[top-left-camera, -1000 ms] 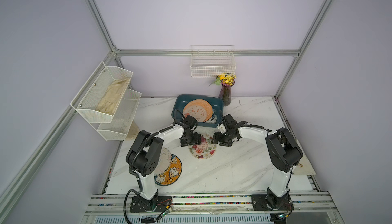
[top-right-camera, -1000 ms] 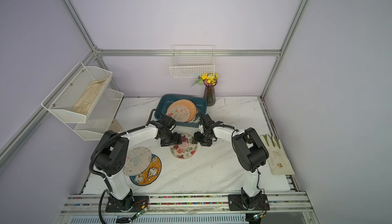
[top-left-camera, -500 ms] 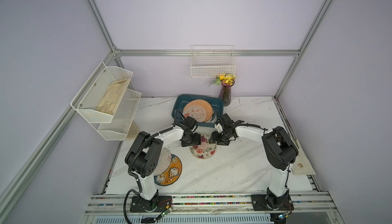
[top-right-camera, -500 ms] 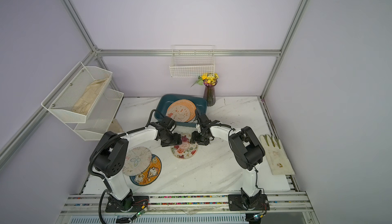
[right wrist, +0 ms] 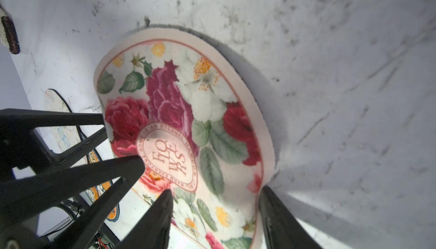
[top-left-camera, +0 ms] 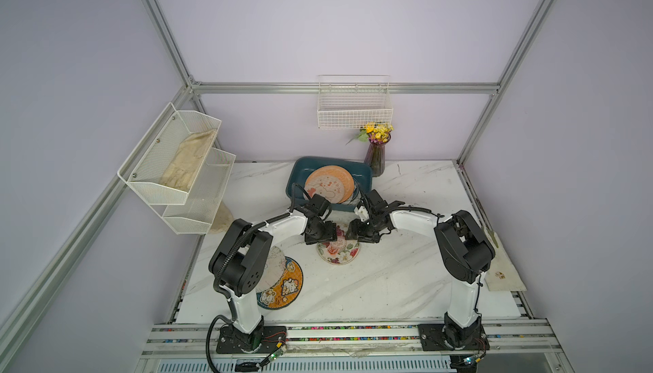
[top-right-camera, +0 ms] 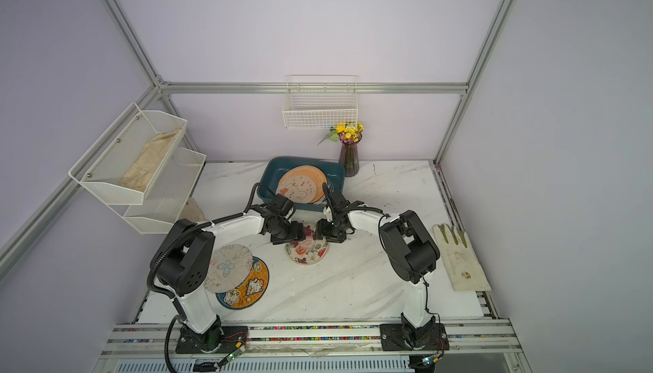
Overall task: Put the coasters into the storage box
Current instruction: Pick up the coaster from the center of the board.
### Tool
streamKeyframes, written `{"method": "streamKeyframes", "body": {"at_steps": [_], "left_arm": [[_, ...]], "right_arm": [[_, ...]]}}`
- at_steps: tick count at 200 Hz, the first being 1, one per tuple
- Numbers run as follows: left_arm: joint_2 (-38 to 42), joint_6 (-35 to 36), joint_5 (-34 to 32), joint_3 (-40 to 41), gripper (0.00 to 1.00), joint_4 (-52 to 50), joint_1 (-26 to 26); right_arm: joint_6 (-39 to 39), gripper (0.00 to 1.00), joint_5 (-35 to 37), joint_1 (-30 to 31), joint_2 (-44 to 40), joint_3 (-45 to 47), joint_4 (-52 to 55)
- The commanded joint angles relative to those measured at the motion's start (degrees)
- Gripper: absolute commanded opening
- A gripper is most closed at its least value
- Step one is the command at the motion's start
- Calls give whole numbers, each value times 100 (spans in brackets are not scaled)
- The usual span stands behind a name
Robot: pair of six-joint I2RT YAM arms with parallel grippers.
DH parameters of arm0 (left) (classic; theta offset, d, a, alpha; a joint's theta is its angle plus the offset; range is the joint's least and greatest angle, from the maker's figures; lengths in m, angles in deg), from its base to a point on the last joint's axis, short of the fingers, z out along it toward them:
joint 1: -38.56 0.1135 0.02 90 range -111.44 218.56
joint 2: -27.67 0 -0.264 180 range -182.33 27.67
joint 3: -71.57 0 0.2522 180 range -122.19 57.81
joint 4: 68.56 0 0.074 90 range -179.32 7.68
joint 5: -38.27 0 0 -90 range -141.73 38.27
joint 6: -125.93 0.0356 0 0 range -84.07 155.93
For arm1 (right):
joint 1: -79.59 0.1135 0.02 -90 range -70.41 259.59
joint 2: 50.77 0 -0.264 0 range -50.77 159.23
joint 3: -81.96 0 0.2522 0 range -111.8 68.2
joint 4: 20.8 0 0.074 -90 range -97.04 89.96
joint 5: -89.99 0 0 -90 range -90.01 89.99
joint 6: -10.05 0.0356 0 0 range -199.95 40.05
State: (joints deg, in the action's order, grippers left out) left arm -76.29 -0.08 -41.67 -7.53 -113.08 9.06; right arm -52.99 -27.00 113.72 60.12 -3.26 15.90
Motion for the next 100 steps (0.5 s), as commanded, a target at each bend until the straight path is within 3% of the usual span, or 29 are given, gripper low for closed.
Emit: {"method": "streamKeyframes", "body": {"at_steps": [1, 27, 77, 100], "left_arm": [[-45, -105, 223, 260, 68, -9, -78], [-2, -127, 205, 264, 54, -8, -77], [152, -139, 179, 250, 16, -62, -73], [291, -105, 200, 158, 7, -187, -72]], "right_arm": [[64, 61, 26, 85, 231, 80, 202], [3, 61, 9, 88, 222, 89, 272], [-51, 62, 40, 76, 170, 105, 308], [-59, 64, 28, 2, 72, 156, 305]]}}
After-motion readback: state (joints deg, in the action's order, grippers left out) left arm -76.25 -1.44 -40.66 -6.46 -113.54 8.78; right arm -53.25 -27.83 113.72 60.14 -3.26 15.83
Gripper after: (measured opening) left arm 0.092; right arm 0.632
